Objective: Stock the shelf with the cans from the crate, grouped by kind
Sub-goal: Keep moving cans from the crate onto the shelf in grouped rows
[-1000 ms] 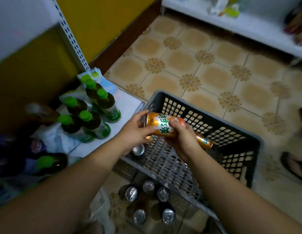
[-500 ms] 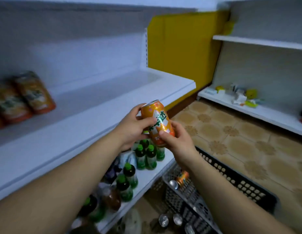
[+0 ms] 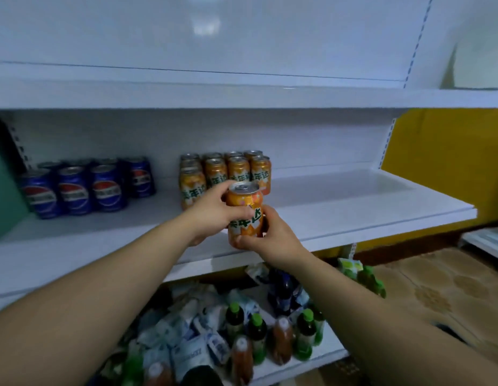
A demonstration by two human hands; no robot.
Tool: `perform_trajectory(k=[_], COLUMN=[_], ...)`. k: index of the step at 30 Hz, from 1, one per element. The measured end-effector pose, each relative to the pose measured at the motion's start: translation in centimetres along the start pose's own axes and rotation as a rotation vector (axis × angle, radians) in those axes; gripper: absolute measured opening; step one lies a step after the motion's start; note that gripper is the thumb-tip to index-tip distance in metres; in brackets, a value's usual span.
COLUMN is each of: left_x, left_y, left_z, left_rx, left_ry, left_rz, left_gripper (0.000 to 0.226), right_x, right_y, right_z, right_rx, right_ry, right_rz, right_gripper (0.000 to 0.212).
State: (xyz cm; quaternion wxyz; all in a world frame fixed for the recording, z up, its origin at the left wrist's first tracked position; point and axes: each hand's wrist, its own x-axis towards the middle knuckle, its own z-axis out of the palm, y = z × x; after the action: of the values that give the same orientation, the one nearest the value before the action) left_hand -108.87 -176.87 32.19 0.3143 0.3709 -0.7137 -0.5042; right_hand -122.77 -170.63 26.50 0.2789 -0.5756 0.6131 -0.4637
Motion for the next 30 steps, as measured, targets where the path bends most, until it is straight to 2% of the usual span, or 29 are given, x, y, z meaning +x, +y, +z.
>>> perform_trajectory(k=[4, 6, 8, 11, 14, 18, 30], left_x=[-1.1, -1.6, -2.5, -3.5, -3.4, -2.8, -2.7], left_y=[-1.8, -3.0, -4.9, -8.6, -10.3, -10.9, -11.8], left_z=[-4.3, -6.1, -7.6, -9.1, -9.3, -9.1, -8.9], left_rx=[0.046, 0.147, 0.413, 0.842, 1.081, 1.15, 1.175], left_ry=[0.071, 0.082, 0.093, 0.055, 0.018, 0.071, 0.086], left_rz=[-0.039, -0.077, -0.176, -0.351, -0.425, -0.395, -0.383], left_gripper=[0.076, 0.076, 0.069, 0.076, 0.077, 0.077, 0.078], right_x=[1.6, 2.4, 3.3, 5.0, 6.8, 9.3, 15.6], right_y=[-1.4, -1.2, -0.7, -0.2, -0.4, -0.4, 1.8], right_z=[3.9, 4.8, 5.1, 5.6, 6.2, 7.1, 9.3], right_rx=[-0.047, -0.061, -0.072, -0.078, -0.08, -0.069, -0.206], right_ry=[-0.013, -0.005, -0.001, -0.002, 0.005, 0.026, 0.102], right_rz=[-0.04, -0.028, 0.005, 0.037, -0.006, -0.075, -0.02], right_gripper=[0.064, 0.063, 0.065, 0.072, 0.077, 0.071, 0.071])
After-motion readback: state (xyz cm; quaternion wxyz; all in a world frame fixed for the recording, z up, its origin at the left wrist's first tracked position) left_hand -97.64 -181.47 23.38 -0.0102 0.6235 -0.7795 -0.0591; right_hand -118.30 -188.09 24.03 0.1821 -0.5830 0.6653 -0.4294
